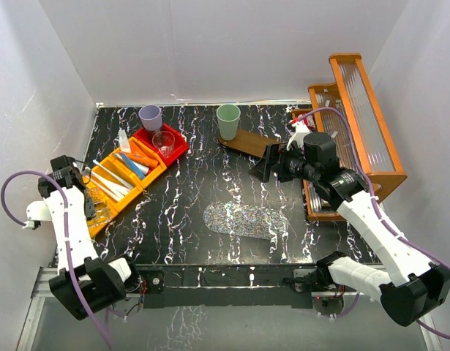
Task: Prepare toiletry sets of a toothbrush and toothpaste on the tray
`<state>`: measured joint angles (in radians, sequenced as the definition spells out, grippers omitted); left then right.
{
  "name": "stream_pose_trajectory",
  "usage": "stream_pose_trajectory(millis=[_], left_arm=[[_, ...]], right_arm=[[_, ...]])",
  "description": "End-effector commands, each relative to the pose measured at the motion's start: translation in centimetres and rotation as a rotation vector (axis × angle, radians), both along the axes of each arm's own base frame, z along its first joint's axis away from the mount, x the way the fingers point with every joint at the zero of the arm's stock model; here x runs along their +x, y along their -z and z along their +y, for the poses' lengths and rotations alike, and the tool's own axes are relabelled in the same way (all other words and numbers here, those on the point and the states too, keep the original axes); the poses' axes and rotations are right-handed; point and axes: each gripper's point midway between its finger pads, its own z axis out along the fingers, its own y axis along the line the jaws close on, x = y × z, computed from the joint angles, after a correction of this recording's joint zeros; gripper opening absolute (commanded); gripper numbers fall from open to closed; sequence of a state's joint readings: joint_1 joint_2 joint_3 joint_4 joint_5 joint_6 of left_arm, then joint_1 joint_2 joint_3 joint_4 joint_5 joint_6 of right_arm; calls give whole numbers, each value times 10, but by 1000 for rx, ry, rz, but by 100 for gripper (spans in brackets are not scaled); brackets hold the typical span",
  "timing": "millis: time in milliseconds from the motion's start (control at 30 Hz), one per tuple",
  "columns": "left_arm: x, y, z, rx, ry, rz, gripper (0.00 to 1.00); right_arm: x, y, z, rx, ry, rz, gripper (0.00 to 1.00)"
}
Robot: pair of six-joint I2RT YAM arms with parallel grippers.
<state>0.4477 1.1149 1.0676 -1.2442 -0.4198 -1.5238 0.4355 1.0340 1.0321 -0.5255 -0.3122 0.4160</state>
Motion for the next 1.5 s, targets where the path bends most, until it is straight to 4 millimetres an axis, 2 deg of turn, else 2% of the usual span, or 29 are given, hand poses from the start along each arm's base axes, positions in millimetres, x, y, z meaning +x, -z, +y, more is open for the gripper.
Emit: stream_pose_trajectory(millis=[0,100,233,333,433,467,500,567,667,767,900,967,1033,1067,1233,1367,1467], left_arm=[[-14,-33,-9,10,-1,-52,0],[-21,-41,-17,-18,2,-40,0],[-22,-48,-25,-37,77,-60,0],[-14,-46,-43,-92,205,-99,0],[11,-41,-74,-163,429,-216,0],[32,-43,-87,-169,539,-307,0],[44,-44,-100,-185,636,-365,0],[58,-46,-121,-219,766,-425,0],[72,-44,-147,-246,919,-395,0],[83,-31,-183,-256,1047,-343,0],[96,-18,-233,-271,1162,-331,0],[97,-13,-250,-236,1223,-286,0],[94,-9,-260,-193,1258,-227,0],[93,-8,-265,-180,1273,-210,0],[86,-6,-281,-135,1331,-175,0],[83,-4,-284,-121,1359,-159,0],[81,-1,-284,-110,1381,-135,0]], right_arm=[[4,-23,-1,22,-9,-104,98],[1,-28,-2,22,-13,-120,98],[-3,-34,-5,14,-23,-142,98],[-6,-31,-6,-4,-42,-162,98],[-10,-28,-4,-24,-95,-194,98],[-14,-29,1,-18,-144,-211,99],[-17,-28,5,-11,-179,-230,98],[-22,-31,13,19,-242,-270,96],[-27,-44,31,63,-297,-324,92],[-34,-51,56,60,-315,-373,92],[-43,-49,92,24,-328,-422,91],[-38,-45,104,7,-278,-388,86],[-28,-39,111,-7,-228,-325,74],[-25,-32,118,-22,-225,-298,71],[-17,-15,126,-37,-172,-259,69],[-10,10,132,-93,-163,-202,67],[-6,22,138,-115,-168,-175,60]])
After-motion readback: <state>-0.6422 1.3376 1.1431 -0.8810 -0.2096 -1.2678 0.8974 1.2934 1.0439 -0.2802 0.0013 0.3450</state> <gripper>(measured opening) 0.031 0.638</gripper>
